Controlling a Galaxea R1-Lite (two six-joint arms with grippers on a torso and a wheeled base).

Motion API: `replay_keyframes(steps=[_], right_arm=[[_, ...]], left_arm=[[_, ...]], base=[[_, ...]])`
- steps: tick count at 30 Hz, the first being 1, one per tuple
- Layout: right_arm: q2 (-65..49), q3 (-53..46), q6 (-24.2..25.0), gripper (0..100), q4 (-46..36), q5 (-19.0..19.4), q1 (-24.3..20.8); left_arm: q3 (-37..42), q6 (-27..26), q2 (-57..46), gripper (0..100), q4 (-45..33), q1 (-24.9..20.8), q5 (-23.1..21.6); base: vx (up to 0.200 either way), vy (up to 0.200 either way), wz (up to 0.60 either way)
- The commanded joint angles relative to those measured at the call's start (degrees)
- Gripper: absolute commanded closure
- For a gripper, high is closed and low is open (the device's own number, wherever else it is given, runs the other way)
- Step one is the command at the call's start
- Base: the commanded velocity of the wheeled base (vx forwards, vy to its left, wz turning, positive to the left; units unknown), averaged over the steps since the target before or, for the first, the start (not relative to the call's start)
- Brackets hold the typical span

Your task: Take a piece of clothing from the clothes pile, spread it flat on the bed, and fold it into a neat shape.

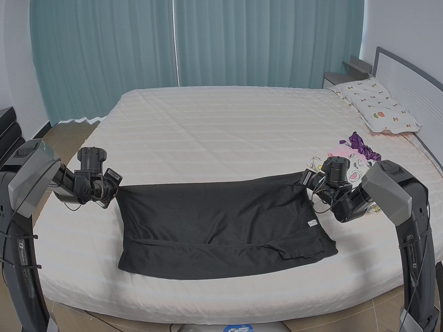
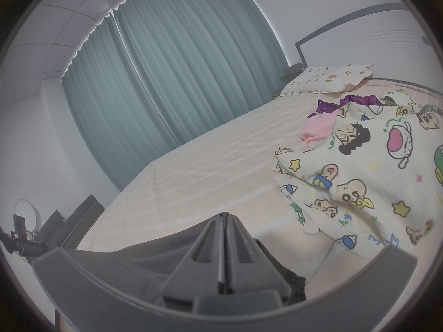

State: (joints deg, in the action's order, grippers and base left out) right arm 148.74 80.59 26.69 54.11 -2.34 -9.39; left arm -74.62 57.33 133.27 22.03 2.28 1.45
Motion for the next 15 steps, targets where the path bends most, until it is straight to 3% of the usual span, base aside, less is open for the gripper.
replay_keyframes(steps=[1,15], right_arm=[[-2.2,-5.4,-0.1,100,2.7,0.1,-0.2],[-6.3,-23.0,-1.0,100,12.0,0.6,-0.6]], left_arm=[[1.8,-0.6,-1.2,100,0.1,0.3,0.1],[12.8,-1.5,-3.5,100,0.4,-0.1,-0.4]], base=[[0.0,0.0,0.0],[0.0,0.0,0.0]])
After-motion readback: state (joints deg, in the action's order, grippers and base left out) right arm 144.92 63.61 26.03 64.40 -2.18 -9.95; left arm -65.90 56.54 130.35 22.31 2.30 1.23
